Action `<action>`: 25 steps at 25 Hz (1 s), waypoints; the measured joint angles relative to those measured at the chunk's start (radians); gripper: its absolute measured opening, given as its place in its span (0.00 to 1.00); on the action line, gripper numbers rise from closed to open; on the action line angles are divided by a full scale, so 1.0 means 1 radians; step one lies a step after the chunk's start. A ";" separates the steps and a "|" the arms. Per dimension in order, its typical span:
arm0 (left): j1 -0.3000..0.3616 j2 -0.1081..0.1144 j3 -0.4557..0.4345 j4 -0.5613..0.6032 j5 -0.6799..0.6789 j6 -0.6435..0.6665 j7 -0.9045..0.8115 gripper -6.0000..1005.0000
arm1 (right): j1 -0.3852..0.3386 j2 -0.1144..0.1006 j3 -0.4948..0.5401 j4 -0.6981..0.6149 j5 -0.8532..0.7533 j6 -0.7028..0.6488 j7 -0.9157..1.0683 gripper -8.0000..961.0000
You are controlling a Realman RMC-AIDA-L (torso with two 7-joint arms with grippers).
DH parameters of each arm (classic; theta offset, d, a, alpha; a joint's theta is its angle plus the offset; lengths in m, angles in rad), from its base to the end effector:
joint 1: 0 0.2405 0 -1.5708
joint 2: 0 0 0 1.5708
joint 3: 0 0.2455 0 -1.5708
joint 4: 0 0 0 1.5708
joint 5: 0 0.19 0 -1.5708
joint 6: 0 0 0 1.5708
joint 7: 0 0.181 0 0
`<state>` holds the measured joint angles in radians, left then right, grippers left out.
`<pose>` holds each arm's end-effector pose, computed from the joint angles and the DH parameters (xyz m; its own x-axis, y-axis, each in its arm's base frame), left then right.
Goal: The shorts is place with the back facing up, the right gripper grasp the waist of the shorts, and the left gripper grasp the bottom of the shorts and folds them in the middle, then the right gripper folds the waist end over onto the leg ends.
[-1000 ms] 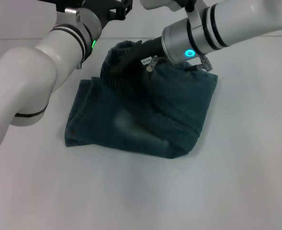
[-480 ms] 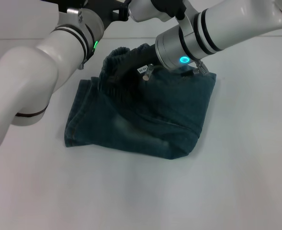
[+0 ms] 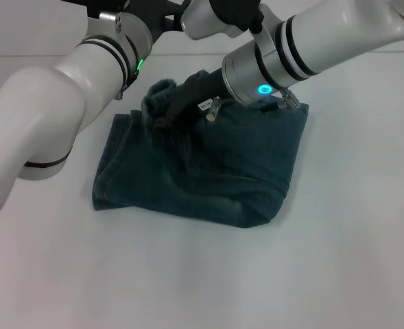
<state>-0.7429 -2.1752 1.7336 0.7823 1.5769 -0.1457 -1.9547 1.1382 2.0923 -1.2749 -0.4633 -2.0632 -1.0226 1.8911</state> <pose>-0.1239 0.4683 -0.0611 0.7663 0.2084 0.6077 0.6409 -0.3133 -0.7008 0.0805 0.4098 -0.1221 0.9596 -0.2730 -0.0686 -0.2813 -0.9394 -0.1959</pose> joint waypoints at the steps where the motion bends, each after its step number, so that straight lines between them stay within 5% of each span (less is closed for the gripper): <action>1: 0.000 0.000 0.000 0.000 0.000 0.000 0.000 0.71 | 0.000 0.000 -0.008 -0.001 0.000 -0.001 -0.001 0.11; 12: -0.003 0.000 -0.005 -0.002 0.000 -0.002 -0.001 0.71 | -0.023 -0.002 -0.044 -0.047 -0.001 0.028 -0.012 0.51; 23: 0.001 0.002 -0.057 -0.007 0.000 -0.011 0.000 0.71 | -0.204 0.002 -0.043 -0.235 0.087 0.021 -0.016 0.62; 25: 0.005 0.003 -0.070 -0.001 0.000 -0.006 0.003 0.71 | -0.244 0.001 -0.043 -0.272 0.119 0.019 -0.025 0.74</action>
<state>-0.7379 -2.1721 1.6638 0.7808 1.5769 -0.1521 -1.9515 0.8941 2.0928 -1.3175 -0.7356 -1.9439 -1.0041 1.8660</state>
